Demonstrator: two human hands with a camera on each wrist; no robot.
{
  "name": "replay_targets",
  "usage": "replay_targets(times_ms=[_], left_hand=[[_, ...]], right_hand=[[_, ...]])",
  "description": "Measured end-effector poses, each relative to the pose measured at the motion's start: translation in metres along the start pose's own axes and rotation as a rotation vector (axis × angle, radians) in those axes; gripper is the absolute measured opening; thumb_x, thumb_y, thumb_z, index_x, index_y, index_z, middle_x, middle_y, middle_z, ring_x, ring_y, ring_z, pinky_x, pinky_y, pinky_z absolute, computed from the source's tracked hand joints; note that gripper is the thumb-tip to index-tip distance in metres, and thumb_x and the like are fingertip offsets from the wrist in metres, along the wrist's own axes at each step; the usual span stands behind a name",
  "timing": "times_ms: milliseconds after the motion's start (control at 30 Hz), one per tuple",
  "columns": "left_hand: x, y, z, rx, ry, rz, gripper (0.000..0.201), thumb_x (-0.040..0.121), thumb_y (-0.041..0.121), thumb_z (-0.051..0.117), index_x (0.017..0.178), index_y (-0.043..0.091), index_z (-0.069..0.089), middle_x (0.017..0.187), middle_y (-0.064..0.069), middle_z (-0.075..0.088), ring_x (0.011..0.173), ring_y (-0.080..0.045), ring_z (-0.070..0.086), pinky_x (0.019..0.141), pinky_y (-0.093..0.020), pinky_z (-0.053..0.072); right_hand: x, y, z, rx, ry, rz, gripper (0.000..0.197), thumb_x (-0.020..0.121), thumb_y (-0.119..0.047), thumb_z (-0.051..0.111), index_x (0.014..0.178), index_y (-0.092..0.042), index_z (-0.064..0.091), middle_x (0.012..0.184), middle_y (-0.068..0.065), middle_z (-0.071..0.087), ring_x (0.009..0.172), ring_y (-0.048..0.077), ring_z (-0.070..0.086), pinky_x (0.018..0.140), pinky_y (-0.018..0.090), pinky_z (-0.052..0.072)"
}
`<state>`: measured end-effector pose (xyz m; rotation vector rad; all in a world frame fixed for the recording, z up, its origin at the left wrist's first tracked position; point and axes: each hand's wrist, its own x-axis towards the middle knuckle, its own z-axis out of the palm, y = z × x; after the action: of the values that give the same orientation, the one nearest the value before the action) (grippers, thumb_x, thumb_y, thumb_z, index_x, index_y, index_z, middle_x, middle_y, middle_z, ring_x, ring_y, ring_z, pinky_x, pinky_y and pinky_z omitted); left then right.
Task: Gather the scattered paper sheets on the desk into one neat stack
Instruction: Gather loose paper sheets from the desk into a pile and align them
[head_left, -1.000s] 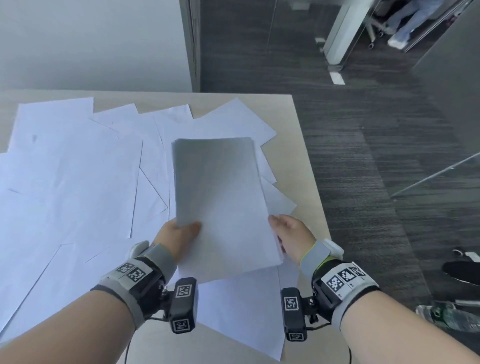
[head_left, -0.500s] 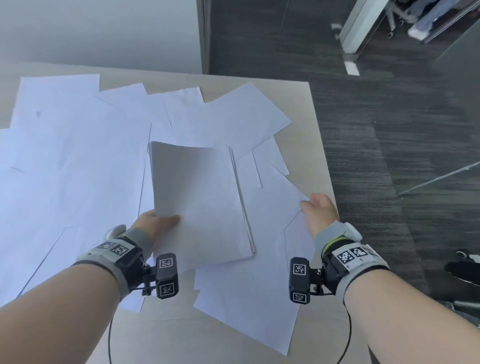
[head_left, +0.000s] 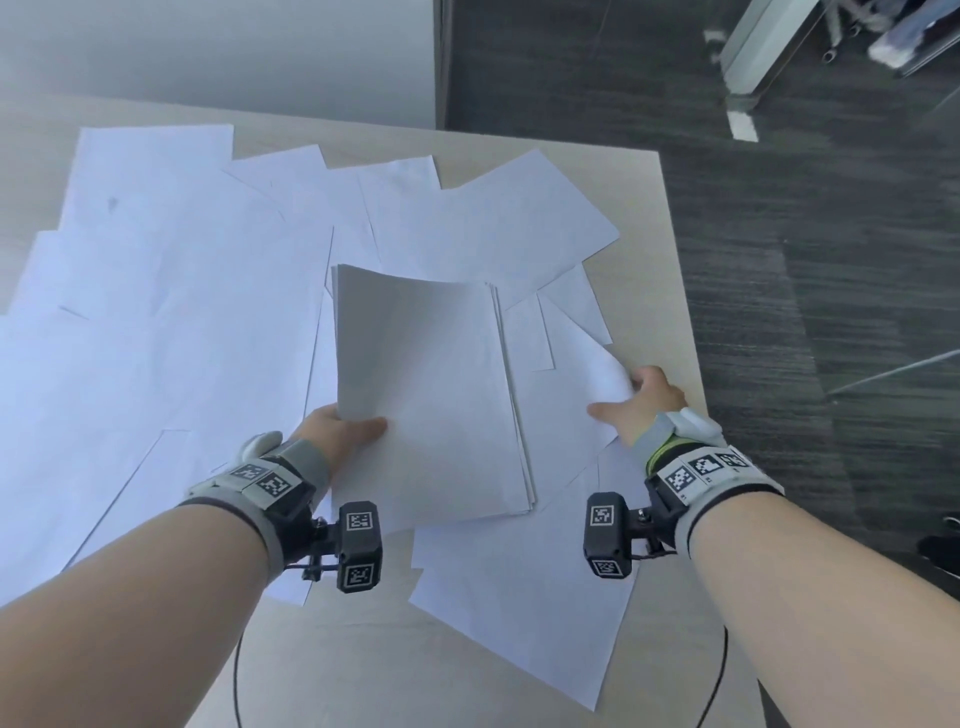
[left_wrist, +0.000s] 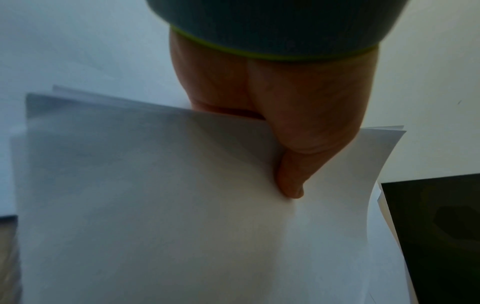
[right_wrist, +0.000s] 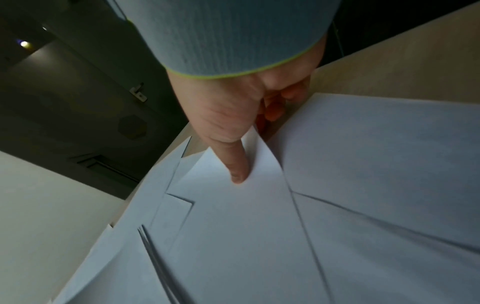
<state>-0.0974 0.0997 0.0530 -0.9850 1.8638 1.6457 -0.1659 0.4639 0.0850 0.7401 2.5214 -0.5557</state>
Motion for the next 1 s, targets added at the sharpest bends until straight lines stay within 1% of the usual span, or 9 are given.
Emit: replay_targets(times_ms=[133, 233, 400, 500, 633, 733, 833, 900, 1000], left_hand=[[-0.002, 0.002, 0.000, 0.013, 0.008, 0.016, 0.013, 0.086, 0.017, 0.080, 0.096, 0.013, 0.073, 0.093, -0.015, 0.079, 0.092, -0.039, 0.074, 0.095, -0.058, 0.056], [-0.004, 0.004, -0.003, 0.016, 0.000, 0.014, 0.021, 0.079, 0.021, 0.084, 0.096, 0.013, 0.074, 0.091, -0.013, 0.080, 0.091, -0.039, 0.075, 0.095, -0.058, 0.057], [-0.005, 0.006, -0.007, -0.002, -0.022, 0.012, 0.046, 0.062, 0.033, 0.081, 0.102, 0.013, 0.073, 0.097, -0.014, 0.079, 0.094, -0.038, 0.075, 0.096, -0.056, 0.056], [-0.004, 0.007, -0.010, -0.017, -0.012, -0.010, 0.040, 0.068, 0.028, 0.083, 0.103, 0.011, 0.073, 0.096, -0.015, 0.079, 0.093, -0.040, 0.075, 0.096, -0.058, 0.056], [-0.003, 0.010, -0.011, -0.036, 0.002, -0.036, 0.027, 0.080, 0.017, 0.082, 0.103, 0.009, 0.071, 0.095, -0.018, 0.078, 0.093, -0.043, 0.074, 0.096, -0.061, 0.055], [-0.002, 0.010, -0.010, -0.040, 0.021, -0.053, 0.019, 0.086, 0.013, 0.079, 0.102, 0.009, 0.069, 0.095, -0.020, 0.077, 0.093, -0.043, 0.074, 0.096, -0.061, 0.055], [-0.002, 0.011, -0.010, -0.044, 0.032, -0.070, 0.025, 0.083, 0.014, 0.082, 0.104, 0.008, 0.070, 0.095, -0.019, 0.078, 0.092, -0.043, 0.074, 0.096, -0.060, 0.055], [-0.004, 0.013, -0.008, -0.039, 0.027, -0.073, 0.025, 0.083, 0.013, 0.081, 0.104, 0.007, 0.069, 0.099, -0.021, 0.077, 0.093, -0.042, 0.073, 0.096, -0.057, 0.055], [-0.008, 0.017, -0.004, -0.028, 0.033, -0.062, 0.030, 0.086, 0.015, 0.079, 0.111, 0.002, 0.068, 0.097, -0.021, 0.075, 0.088, -0.038, 0.072, 0.091, -0.050, 0.057]], right_hand=[[0.002, -0.005, -0.001, 0.128, -0.010, -0.042, 0.034, 0.072, -0.037, 0.073, 0.089, -0.014, 0.055, 0.101, 0.008, 0.056, 0.076, 0.027, 0.057, 0.063, 0.030, 0.044], [-0.002, -0.003, -0.003, 0.413, 0.018, -0.053, 0.024, 0.081, -0.027, 0.066, 0.078, -0.012, 0.047, 0.073, 0.006, 0.044, 0.063, 0.022, 0.039, 0.056, 0.030, 0.029], [-0.007, 0.015, -0.009, 0.403, -0.024, -0.029, 0.024, 0.088, -0.014, 0.058, 0.066, -0.014, 0.049, 0.066, 0.008, 0.041, 0.059, 0.021, 0.036, 0.056, 0.029, 0.025], [-0.014, 0.040, -0.015, 0.499, 0.079, 0.071, 0.012, 0.091, -0.015, 0.055, 0.082, -0.016, 0.062, 0.071, 0.010, 0.053, 0.063, 0.025, 0.046, 0.062, 0.030, 0.035], [-0.021, 0.087, -0.025, 0.690, 0.216, 0.254, 0.016, 0.093, -0.018, 0.053, 0.102, -0.017, 0.067, 0.082, 0.011, 0.061, 0.072, 0.028, 0.054, 0.072, 0.032, 0.041], [-0.023, 0.118, -0.029, 0.900, 0.192, 0.383, 0.019, 0.097, -0.016, 0.053, 0.114, -0.023, 0.059, 0.097, 0.008, 0.056, 0.070, 0.026, 0.051, 0.066, 0.032, 0.046], [-0.027, 0.131, -0.030, 1.068, 0.182, 0.475, 0.012, 0.098, -0.016, 0.050, 0.090, -0.025, 0.051, 0.074, 0.006, 0.047, 0.052, 0.018, 0.031, 0.037, 0.021, 0.031], [-0.033, 0.127, -0.026, 1.128, 0.190, 0.415, 0.014, 0.099, -0.016, 0.051, 0.088, -0.024, 0.056, 0.068, 0.003, 0.044, 0.049, 0.014, 0.025, 0.033, 0.018, 0.021], [-0.039, 0.105, -0.011, 1.144, 0.177, 0.268, 0.015, 0.098, -0.016, 0.056, 0.107, -0.015, 0.067, 0.075, 0.007, 0.055, 0.049, 0.015, 0.029, 0.035, 0.019, 0.021]])
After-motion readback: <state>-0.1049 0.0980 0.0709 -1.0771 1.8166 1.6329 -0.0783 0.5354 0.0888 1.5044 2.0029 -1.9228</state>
